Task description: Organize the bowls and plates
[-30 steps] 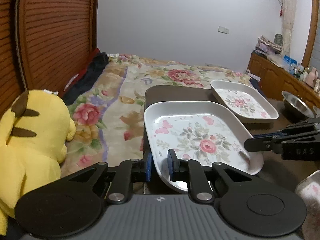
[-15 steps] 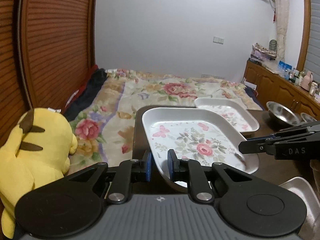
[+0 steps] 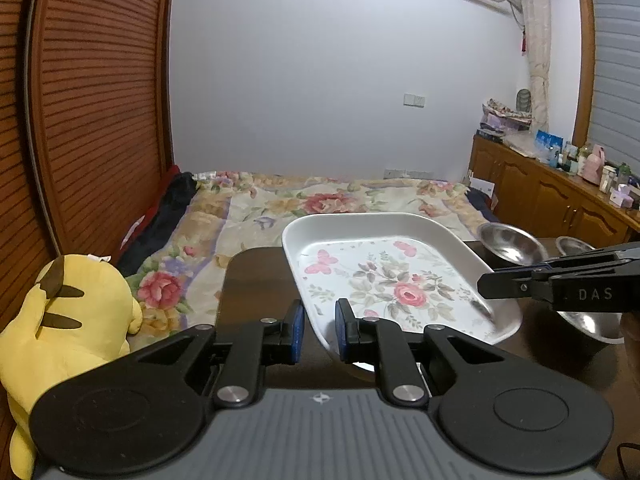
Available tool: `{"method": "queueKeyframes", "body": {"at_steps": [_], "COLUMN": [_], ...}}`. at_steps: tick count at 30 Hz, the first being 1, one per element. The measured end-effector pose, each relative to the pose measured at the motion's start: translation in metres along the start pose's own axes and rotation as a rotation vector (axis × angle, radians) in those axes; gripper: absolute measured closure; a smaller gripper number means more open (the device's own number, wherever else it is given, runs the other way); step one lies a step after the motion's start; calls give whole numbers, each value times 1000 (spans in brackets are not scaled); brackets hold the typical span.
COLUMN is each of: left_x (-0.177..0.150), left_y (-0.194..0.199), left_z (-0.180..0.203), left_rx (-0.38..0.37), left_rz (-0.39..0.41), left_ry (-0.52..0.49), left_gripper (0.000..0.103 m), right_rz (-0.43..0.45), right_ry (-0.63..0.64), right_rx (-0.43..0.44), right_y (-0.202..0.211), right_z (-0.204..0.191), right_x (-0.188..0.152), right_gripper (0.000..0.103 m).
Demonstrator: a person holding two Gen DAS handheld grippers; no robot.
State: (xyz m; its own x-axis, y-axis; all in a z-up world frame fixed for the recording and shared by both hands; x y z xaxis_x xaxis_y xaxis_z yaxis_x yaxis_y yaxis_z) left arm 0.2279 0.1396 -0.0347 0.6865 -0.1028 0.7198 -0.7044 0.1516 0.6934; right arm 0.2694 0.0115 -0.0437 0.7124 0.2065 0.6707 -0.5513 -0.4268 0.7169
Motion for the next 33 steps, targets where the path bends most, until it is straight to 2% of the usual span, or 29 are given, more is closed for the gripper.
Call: {"method": "queueKeyframes", "body": {"at_steps": [14, 22, 33], "left_x": [-41, -78, -94], "left_y": [17, 20, 16], "left_z": [48, 58, 67], "left_rx": [-49, -83, -86], "left_rz": [-18, -59, -90], "left_ry": [-24, -12, -23], "left_gripper": [85, 85, 85], "right_rz": [27, -24, -29], "right_ry": [18, 12, 24], "right_rx": [-17, 15, -2], "right_y": [46, 41, 48], "right_z": [22, 23, 18], "right_x": [-49, -91, -119], "right_gripper": [91, 91, 90]}}
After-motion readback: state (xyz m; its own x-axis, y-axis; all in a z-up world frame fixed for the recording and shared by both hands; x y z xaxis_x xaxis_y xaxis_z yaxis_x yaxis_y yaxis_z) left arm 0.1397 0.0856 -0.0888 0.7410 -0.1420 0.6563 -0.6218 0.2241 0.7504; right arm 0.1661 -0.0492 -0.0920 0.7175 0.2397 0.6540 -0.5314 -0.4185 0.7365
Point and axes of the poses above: each gripper's, at about its wrist camera, not at the fingertips, and y roughly against the way its jaws point, z to its right, x to its top, the point moved 10 cm from there along -y, roughly the way its jaws point, and after that the axes turned 15 degrees about -z, right-handed, at the moved point
